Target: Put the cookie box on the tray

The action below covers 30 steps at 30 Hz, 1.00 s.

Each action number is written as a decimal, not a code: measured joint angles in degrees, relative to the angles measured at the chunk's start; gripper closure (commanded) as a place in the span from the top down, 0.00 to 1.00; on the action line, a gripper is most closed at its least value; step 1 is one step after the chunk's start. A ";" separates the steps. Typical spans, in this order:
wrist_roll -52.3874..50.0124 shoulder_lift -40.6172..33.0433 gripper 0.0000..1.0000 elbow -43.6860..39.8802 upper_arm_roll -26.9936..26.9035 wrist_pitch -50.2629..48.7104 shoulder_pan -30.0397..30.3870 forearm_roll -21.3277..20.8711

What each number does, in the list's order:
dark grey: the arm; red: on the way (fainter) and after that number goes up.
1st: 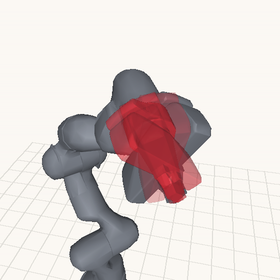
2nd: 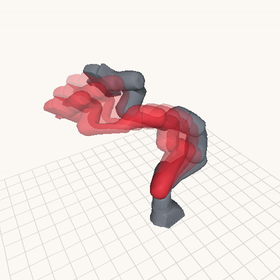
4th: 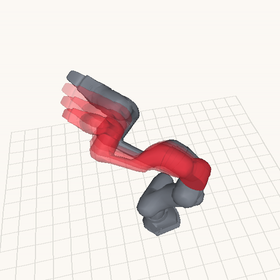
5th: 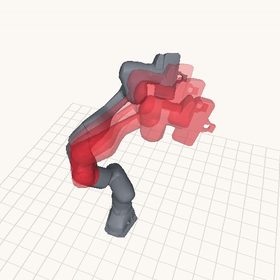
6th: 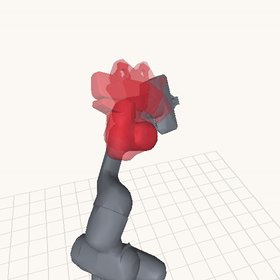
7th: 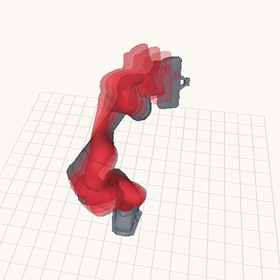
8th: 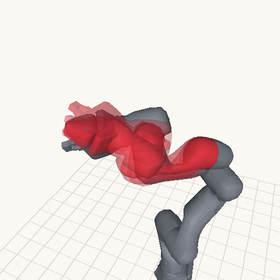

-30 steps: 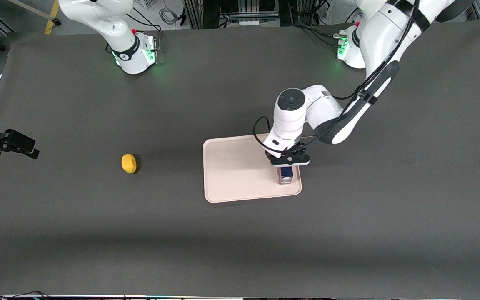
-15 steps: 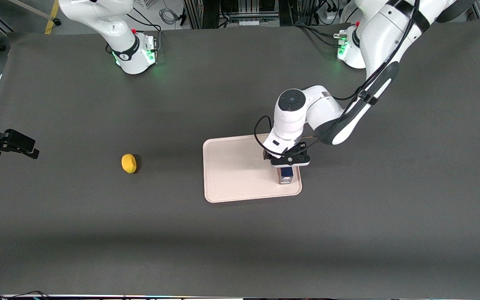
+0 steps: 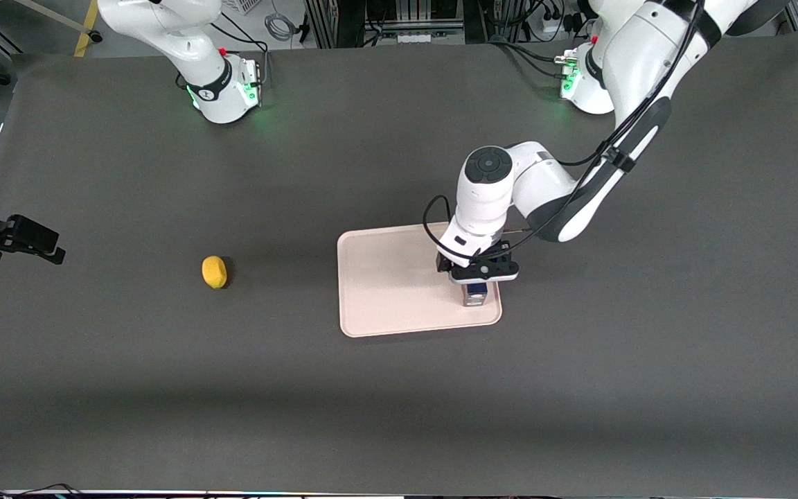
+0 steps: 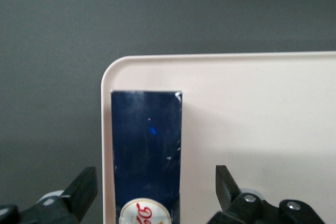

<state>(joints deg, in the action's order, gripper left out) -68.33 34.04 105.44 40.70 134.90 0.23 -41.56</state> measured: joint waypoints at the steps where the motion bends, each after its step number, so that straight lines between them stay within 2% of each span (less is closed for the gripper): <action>1: 0.00 -0.24 1.00 -0.25 0.14 -0.28 0.08 0.07; 5: 0.55 -1.66 1.00 -1.00 0.98 -1.57 0.42 0.97; 8: 3.37 -3.33 1.00 -1.61 1.50 -2.76 0.66 3.82; 12: 11.84 -6.52 1.00 -3.54 1.58 -5.86 1.48 11.45; 18: 30.17 -12.47 1.00 -7.79 0.65 -15.13 4.25 22.24; 26: 52.16 -20.52 1.00 -11.53 -7.39 -26.03 5.59 31.59; 30: 59.17 -23.90 1.00 -11.77 -12.93 -28.96 5.68 34.20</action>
<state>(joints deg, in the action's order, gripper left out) -9.16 10.14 93.67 27.77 105.94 5.91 -7.36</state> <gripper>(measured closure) 0.000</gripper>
